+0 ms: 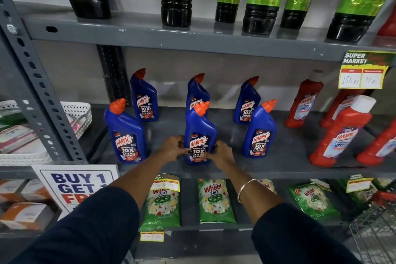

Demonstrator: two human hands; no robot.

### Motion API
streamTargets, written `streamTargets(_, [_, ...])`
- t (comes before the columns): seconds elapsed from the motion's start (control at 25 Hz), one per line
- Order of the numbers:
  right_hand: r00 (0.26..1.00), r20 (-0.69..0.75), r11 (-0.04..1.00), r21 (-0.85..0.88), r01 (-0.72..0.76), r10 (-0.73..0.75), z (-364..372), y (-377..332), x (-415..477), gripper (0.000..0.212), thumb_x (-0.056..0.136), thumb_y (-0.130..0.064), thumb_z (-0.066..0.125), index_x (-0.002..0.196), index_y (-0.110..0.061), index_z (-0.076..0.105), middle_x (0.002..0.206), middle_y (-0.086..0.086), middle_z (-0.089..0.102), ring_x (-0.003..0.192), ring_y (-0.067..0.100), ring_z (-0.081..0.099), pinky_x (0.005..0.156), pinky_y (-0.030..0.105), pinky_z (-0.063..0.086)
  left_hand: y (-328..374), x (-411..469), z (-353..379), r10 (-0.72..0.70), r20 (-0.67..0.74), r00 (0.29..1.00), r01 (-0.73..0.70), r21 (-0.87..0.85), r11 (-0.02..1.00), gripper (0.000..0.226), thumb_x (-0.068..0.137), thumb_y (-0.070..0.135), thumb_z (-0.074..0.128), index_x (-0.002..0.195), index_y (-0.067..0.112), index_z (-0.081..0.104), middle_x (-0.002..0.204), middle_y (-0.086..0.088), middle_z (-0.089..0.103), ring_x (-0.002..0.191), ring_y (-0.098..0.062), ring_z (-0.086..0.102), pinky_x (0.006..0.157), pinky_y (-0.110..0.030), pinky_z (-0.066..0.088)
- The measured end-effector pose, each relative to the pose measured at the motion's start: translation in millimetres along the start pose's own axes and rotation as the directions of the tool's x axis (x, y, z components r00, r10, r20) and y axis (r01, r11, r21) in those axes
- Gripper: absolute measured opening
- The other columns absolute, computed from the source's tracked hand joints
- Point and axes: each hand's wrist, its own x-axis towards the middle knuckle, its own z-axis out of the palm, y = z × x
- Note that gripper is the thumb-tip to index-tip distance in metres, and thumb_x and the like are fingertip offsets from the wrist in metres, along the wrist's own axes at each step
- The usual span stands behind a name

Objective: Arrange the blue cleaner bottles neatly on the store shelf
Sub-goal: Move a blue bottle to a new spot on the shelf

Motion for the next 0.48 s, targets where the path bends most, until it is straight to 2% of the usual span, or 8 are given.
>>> streamTargets(0.24, [1.0,-0.023,1.0,0.013,-0.011,0.012,4.4,-0.1,-0.8,0.048,0.069,-0.013,0.078,0.11,-0.004,0.057,0.114,0.013,0.066,0.104,0.026,0.063,0.087,0.033,0.051,0.2,0.4,0.2,0.017,0.009,1.0,-0.017,-0.033,0.999,0.039,0.083,0.003,0.062,0.12,0.0,0.051,0.101,-0.011,0.059,0.093,-0.021,0.055,0.061,-0.022,0.045])
streamTargets(0.48, [1.0,-0.028,1.0,0.021,-0.014,0.015,5.2,0.1,-0.2,0.047,0.069,-0.012,0.077,0.111,-0.003,0.057,0.113,0.014,0.066,0.103,0.026,0.063,0.084,0.03,0.05,0.3,0.3,1.3,0.018,-0.009,1.0,-0.018,-0.051,0.999,0.039,0.083,0.002,0.061,0.12,0.0,0.051,0.112,-0.021,0.063,0.091,-0.02,0.055,0.059,-0.018,0.044])
